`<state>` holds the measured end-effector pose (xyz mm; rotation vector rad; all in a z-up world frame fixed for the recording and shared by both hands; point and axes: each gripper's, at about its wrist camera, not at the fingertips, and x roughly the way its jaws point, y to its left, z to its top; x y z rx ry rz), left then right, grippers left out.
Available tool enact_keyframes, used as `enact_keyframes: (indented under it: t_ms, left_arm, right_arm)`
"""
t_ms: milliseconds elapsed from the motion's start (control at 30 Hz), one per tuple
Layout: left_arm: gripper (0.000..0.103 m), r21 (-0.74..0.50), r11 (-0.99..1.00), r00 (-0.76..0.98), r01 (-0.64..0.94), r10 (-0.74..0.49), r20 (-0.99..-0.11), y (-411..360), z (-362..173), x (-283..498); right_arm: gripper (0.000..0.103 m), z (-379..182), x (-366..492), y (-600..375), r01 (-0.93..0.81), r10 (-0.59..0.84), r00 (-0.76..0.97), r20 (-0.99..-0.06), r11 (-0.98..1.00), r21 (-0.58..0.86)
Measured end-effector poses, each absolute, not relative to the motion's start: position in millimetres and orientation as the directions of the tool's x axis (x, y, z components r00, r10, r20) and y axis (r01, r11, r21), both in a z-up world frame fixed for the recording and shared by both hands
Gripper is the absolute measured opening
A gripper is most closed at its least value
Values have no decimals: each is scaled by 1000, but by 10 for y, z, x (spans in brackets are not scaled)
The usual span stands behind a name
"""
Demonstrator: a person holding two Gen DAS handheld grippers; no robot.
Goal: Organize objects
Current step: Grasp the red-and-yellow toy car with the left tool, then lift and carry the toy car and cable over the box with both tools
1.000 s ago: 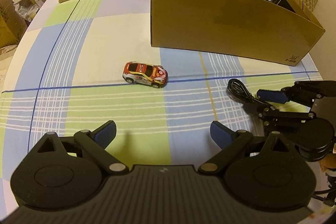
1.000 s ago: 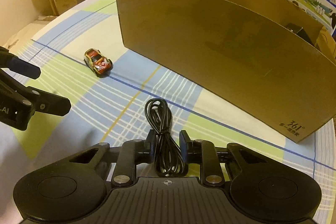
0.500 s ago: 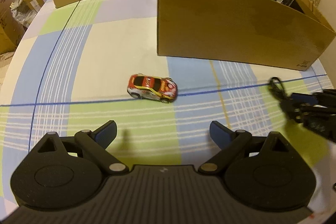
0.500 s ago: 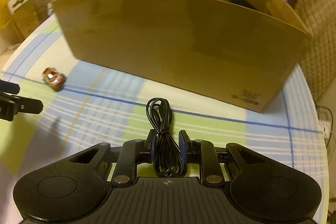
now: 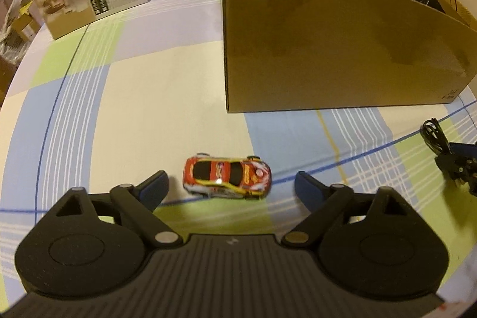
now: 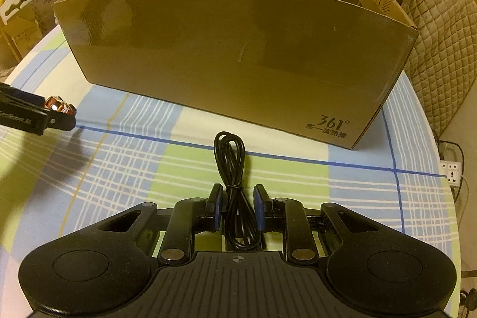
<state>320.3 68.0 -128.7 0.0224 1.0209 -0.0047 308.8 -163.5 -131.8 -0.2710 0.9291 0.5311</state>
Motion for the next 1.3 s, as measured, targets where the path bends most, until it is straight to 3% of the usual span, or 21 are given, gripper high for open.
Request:
enact_keyframes:
  t_ms: [100, 333, 467, 567, 667, 800, 1300]
  left_arm:
    - [81, 22, 999, 525, 30, 3, -851, 689, -1319, 3240]
    - [63, 57, 996, 543, 65, 13, -840, 659, -1326, 3202]
    - [63, 44, 998, 536, 46, 13, -844, 659, -1312, 3176]
    - [63, 35, 999, 530, 30, 14, -848, 640, -1298, 3118]
    - [63, 20, 1000, 521, 21, 6, -854, 609, -1288, 3052]
    - [63, 7, 1000, 511, 15, -2, -859, 568, -1283, 2986]
    - [63, -22, 1000, 477, 16, -27, -878, 422, -1276, 2905]
  right_arm:
    - [19, -1344, 3102, -1608, -544, 317, 483, -816, 839, 4]
    - [21, -1353, 3112, -1576, -544, 317, 483, -816, 839, 4]
    - [35, -1368, 3140, -1527, -555, 322, 482, -815, 832, 0]
    - [35, -1382, 3150, -1498, -564, 329, 483, -811, 826, -1]
    - [33, -1384, 3164, -1486, -569, 334, 482, -810, 823, 1]
    - [13, -1376, 3128, -1460, -595, 347, 478, -807, 803, -7]
    - [12, -1366, 2873, -1329, -664, 388, 421, -820, 748, 13]
